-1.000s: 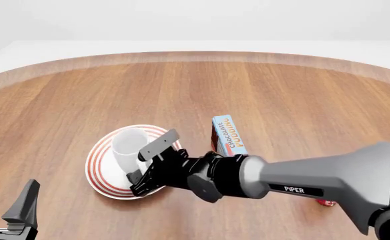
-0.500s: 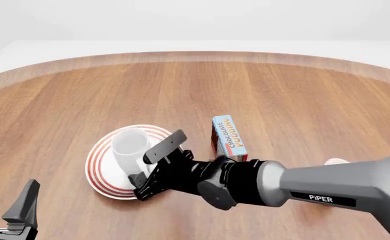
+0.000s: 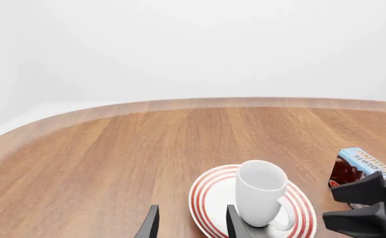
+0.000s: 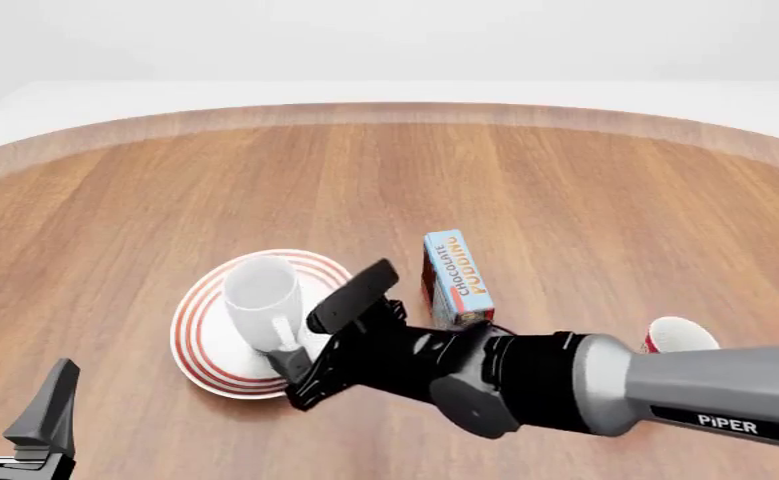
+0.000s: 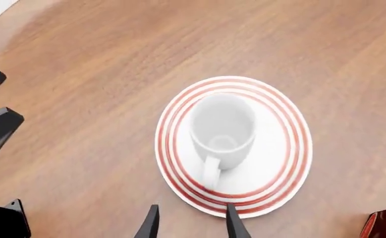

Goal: Pick up the white mug and put it on the plate, and put the chocolate pudding to the right of the plate.

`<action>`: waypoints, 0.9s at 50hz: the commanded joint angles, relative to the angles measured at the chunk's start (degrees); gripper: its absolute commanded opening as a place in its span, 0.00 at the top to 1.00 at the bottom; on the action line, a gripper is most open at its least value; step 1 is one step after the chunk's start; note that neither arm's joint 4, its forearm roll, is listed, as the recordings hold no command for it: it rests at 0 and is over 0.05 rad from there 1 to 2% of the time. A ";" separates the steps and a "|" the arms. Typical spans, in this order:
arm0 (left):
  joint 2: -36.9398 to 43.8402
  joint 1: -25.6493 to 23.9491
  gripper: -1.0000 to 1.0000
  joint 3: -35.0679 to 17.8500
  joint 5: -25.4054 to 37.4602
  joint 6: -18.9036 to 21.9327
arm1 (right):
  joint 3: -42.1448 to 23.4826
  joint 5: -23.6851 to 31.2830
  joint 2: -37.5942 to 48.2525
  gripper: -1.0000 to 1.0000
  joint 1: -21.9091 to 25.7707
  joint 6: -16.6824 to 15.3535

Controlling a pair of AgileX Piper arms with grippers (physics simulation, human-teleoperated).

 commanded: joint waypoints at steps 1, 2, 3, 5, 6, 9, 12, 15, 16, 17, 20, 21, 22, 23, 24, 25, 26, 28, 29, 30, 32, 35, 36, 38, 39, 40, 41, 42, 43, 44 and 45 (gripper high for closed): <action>0.00 0.00 0.00 0.00 0.00 0.00 | 3.65 -1.15 -3.88 0.00 0.21 -0.27; 0.00 0.00 0.00 0.00 0.00 0.00 | 3.94 -1.23 -4.21 0.00 0.31 -0.23; 0.00 0.00 0.00 0.00 0.00 0.00 | 4.22 -1.35 -4.56 0.00 0.30 -0.36; 0.00 0.00 0.00 0.00 0.00 0.00 | 4.76 -1.54 -5.14 0.00 0.46 -0.27; 0.00 0.00 0.00 0.00 0.00 0.00 | 5.45 -1.82 -5.77 0.00 0.49 -0.40; 0.00 0.00 0.00 0.00 0.00 0.00 | 6.71 -2.41 -6.79 0.00 0.48 -0.30; 0.00 0.00 0.00 0.00 0.00 0.00 | 7.82 -3.00 -7.90 0.00 0.30 -0.16; 0.00 0.00 0.00 0.00 0.00 0.00 | 8.99 -3.59 -8.94 0.00 0.31 -0.01; 0.00 0.00 0.00 0.00 0.00 0.00 | 9.36 -3.80 -9.24 0.00 0.46 0.04; 0.00 0.00 0.00 0.00 0.00 0.00 | 9.87 -4.08 -9.64 0.00 0.42 0.02; 0.00 0.00 0.00 0.00 0.00 0.00 | 11.02 -4.76 -10.62 0.00 0.18 0.12; 0.00 0.00 0.00 0.00 0.00 0.00 | 11.33 -4.96 -10.89 0.00 0.22 0.28; 0.00 0.00 0.00 0.00 0.00 0.00 | 11.78 -5.16 -11.30 0.00 0.19 0.19; 0.00 0.00 0.00 0.00 0.00 0.00 | 12.06 -5.35 -11.54 0.00 0.14 0.27; 0.00 0.00 0.00 0.00 0.00 0.00 | 12.06 -5.35 -11.54 0.00 0.14 0.27; 0.00 0.00 0.00 0.00 0.00 0.00 | 12.87 -5.84 -12.36 0.00 0.26 0.29; 0.00 0.00 0.00 0.00 0.00 0.00 | 12.89 -5.85 -12.37 0.00 0.26 0.29; 0.00 0.00 0.00 0.00 0.00 0.00 | 13.52 -6.20 -13.04 0.00 0.33 0.41; 0.00 0.00 0.00 0.00 0.00 0.00 | 13.92 -6.50 -13.44 0.00 0.24 0.36; 0.00 0.00 0.00 0.00 0.00 0.00 | 14.68 -6.95 -14.11 0.00 0.28 0.43; 0.00 0.00 0.00 0.00 0.00 0.00 | 15.35 -7.32 -14.61 0.00 0.24 0.47; 0.00 0.00 0.00 0.00 0.00 0.00 | 16.57 -7.92 -15.68 0.00 0.18 0.63; 0.00 0.00 0.00 0.00 0.00 0.00 | 17.09 -8.16 -16.05 0.00 0.21 0.69; 0.00 0.00 0.00 0.00 0.00 0.00 | 17.86 -8.58 -16.60 0.00 0.13 0.78; 0.00 0.00 0.00 0.00 0.00 0.00 | 18.15 -8.73 -16.85 0.00 0.07 0.76; 0.00 0.00 0.00 0.00 0.00 0.00 | 18.16 -8.73 -16.86 0.00 0.07 0.76; 0.00 0.00 0.00 0.00 0.00 0.00 | 18.46 -8.84 -17.17 0.00 0.03 0.86; 0.00 0.00 0.00 0.00 0.00 0.00 | 18.90 -9.00 -17.61 0.00 -0.08 0.85; 0.00 0.00 0.00 0.00 0.00 0.00 | 19.20 -9.09 -17.89 0.00 -0.10 0.81; 0.00 0.00 0.00 0.00 0.00 0.00 | 19.68 -9.24 -18.43 0.00 -0.05 0.88; 0.00 0.00 0.00 0.00 0.00 0.00 | 19.99 -9.39 -18.76 0.00 -0.23 0.84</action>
